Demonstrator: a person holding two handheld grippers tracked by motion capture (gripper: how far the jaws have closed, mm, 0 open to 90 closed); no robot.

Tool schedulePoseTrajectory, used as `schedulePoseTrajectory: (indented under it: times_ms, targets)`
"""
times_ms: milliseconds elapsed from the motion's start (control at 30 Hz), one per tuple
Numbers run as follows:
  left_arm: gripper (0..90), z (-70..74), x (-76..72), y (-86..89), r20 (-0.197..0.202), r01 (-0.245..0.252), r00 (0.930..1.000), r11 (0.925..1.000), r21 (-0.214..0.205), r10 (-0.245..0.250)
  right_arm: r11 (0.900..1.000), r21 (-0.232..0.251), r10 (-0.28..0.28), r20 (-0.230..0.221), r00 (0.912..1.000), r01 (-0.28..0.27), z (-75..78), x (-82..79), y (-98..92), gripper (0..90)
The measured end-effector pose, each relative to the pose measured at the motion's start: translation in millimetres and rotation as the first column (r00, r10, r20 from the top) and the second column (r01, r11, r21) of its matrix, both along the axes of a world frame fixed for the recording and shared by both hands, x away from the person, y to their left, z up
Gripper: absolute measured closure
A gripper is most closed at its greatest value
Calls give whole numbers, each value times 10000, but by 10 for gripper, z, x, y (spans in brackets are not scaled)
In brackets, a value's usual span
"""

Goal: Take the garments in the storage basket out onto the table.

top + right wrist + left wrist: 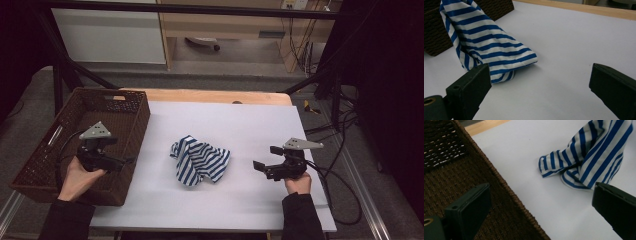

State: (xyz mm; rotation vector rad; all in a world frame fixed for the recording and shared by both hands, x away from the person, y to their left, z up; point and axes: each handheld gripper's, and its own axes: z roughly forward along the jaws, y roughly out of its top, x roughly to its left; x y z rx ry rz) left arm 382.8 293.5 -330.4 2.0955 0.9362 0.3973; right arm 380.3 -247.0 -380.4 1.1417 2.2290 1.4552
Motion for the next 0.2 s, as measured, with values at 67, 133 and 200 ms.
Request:
schedulePoseTrajectory:
  times_ms: [67,133,200]
  targets:
    - [20,-7,3,9,11,-27,10000,10000,-20,27,10000,2,1,-16,10000,-1,0,0,-2,44]
    - [20,-15,4,15,44,-57,10000,10000,8,57,10000,9,-2,-13,10000,2,1,-1,-5,44]
    - [20,-18,4,23,22,-83,10000,10000,-14,83,10000,7,-9,-13,10000,9,3,-3,-7,44]
